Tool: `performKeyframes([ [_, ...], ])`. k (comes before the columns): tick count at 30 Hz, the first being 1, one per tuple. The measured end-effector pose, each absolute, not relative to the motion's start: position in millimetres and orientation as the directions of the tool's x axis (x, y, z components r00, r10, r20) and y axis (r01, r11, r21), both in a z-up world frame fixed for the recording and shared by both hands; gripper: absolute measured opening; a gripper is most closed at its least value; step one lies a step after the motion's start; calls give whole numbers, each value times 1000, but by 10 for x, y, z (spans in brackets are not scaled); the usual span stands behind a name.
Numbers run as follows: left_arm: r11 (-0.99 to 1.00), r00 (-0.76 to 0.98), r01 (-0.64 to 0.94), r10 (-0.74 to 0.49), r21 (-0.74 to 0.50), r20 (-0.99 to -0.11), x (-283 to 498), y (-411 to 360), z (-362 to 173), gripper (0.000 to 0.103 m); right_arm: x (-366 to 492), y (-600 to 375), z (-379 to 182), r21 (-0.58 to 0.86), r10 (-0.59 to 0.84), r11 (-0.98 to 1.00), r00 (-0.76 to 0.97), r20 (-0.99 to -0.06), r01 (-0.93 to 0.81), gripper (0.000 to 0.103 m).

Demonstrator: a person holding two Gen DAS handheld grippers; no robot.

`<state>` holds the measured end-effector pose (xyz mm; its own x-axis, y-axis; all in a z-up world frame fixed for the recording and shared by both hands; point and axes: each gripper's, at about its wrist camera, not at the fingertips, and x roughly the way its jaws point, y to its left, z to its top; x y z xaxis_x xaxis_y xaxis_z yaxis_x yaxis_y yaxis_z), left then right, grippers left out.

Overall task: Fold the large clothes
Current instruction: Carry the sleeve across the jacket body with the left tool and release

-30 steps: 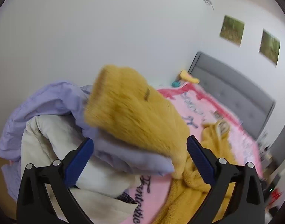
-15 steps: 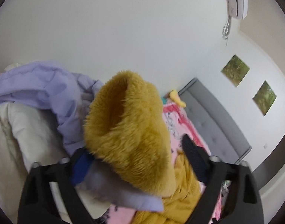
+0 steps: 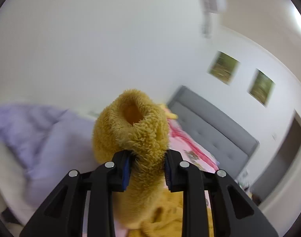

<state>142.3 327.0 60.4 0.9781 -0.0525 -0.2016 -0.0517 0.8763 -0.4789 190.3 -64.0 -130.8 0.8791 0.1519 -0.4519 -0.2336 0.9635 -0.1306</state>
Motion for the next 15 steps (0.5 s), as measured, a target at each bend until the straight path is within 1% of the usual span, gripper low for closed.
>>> performKeyframes([
  [1, 889, 979, -16, -79, -457, -186, 1448, 3117, 673, 26, 1908, -675, -1309, -127, 146, 966, 878, -457, -227, 95],
  [3, 911, 974, 103, -175, -399, -147, 1580, 2563, 785, 26, 1928, -788, -1313, -119, 129, 971, 875, -467, -206, 95],
  [5, 919, 953, 186, -255, -348, -164, 1761, 2068, 773, 26, 1942, -934, -1341, -128, 86, 978, 872, -482, -167, 95],
  [8, 908, 904, 284, -361, -308, -230, 2083, 1281, 461, 26, 1969, -1157, -1414, -130, 35, 984, 858, -513, -119, 95],
  [10, 893, 855, 333, -421, -301, -303, 2307, 733, 47, 26, 1953, -1371, -1488, -123, -2, 989, 839, -544, -77, 95],
  [13, 868, 782, 381, -487, -319, -390, 2535, 75, -558, 26, 1867, -1668, -1577, -133, -57, 991, 818, -573, -25, 95],
  [15, 868, 751, 396, -494, -300, -438, 2501, -209, -924, 26, 1785, -1846, -1632, -141, -86, 990, 807, -584, 4, 95],
])
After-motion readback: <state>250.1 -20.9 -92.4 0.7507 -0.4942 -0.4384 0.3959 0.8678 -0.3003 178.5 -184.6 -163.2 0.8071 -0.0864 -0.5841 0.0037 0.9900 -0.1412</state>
